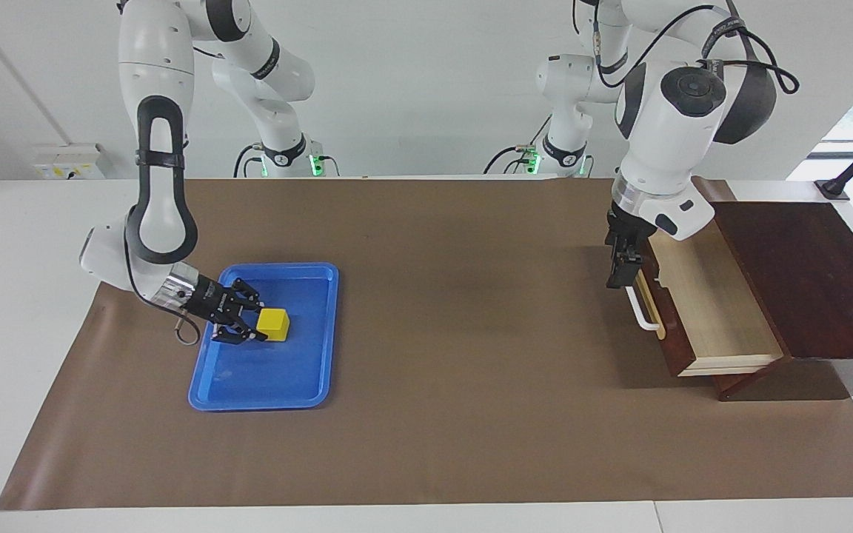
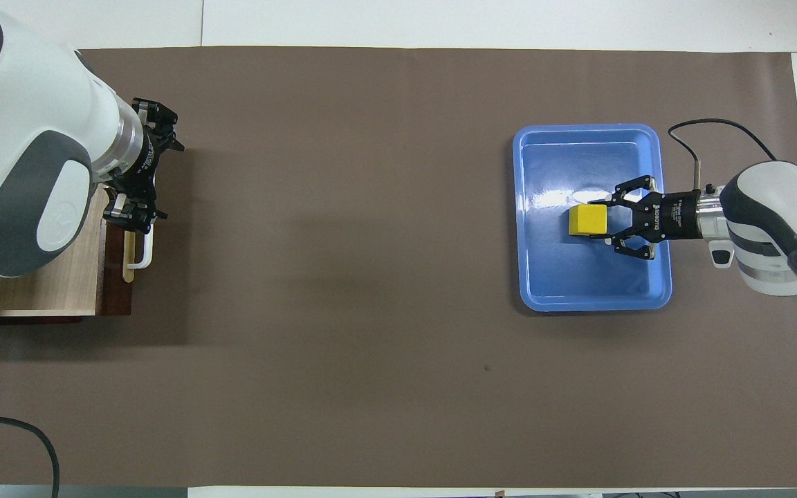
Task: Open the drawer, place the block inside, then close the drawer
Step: 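Lift the yellow block with the right gripper toward the left gripper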
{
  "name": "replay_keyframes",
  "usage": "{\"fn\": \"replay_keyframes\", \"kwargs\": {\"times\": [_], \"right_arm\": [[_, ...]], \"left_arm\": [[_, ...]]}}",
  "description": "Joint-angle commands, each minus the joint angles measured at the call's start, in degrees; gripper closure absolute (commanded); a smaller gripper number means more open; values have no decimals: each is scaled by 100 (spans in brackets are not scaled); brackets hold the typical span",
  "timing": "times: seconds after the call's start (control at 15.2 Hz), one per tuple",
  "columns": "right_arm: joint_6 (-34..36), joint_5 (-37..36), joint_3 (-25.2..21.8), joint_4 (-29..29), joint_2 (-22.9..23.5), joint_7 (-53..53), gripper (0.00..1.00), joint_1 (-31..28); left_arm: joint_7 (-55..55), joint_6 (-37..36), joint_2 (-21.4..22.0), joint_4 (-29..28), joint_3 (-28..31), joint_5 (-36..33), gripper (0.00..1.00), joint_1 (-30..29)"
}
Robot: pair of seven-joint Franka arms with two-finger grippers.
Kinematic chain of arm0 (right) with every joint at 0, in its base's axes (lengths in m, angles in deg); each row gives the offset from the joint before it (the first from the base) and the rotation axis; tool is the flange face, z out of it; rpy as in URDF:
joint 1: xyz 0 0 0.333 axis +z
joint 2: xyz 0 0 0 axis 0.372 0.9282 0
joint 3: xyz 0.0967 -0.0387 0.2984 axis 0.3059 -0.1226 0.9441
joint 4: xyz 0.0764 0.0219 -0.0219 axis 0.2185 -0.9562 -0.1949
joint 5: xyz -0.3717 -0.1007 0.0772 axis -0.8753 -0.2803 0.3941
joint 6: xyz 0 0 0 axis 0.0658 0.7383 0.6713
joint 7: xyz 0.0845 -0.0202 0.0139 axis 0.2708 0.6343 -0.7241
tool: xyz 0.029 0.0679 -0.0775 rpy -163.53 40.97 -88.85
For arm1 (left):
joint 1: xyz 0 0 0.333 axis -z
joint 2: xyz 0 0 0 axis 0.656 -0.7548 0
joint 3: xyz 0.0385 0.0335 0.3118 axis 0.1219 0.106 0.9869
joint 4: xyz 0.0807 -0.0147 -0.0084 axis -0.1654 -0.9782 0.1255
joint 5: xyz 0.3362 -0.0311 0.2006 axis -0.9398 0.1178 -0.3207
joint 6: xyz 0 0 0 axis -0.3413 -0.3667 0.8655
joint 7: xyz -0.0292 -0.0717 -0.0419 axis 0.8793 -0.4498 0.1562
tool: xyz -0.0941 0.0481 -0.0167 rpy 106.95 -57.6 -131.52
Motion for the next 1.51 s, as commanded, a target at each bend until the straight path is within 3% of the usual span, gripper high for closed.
{"fn": "replay_keyframes", "kwargs": {"times": [0.0,0.2,0.59,0.85,1.12,1.25,1.45], "right_arm": [[174,78,9,354,27,104,100,22],[624,-283,18,1171,228,629,100,197],[853,-503,18,2736,738,2203,100,1320],[633,-512,9,3185,923,3354,100,2278],[273,-564,1,3222,941,3883,100,3096],[281,-827,9,3222,941,3945,100,3334],[142,-828,9,3222,941,4103,100,3475]], "left_arm": [[160,126,150,-256,14,100,0,-26],[230,144,168,-291,14,100,0,-26],[801,399,150,-291,50,100,0,-78],[1188,477,142,-291,50,100,0,-96],[1616,417,98,-265,50,309,0,-122],[1952,276,-16,-169,58,775,0,-88],[2338,267,-455,182,58,821,0,254]]}}
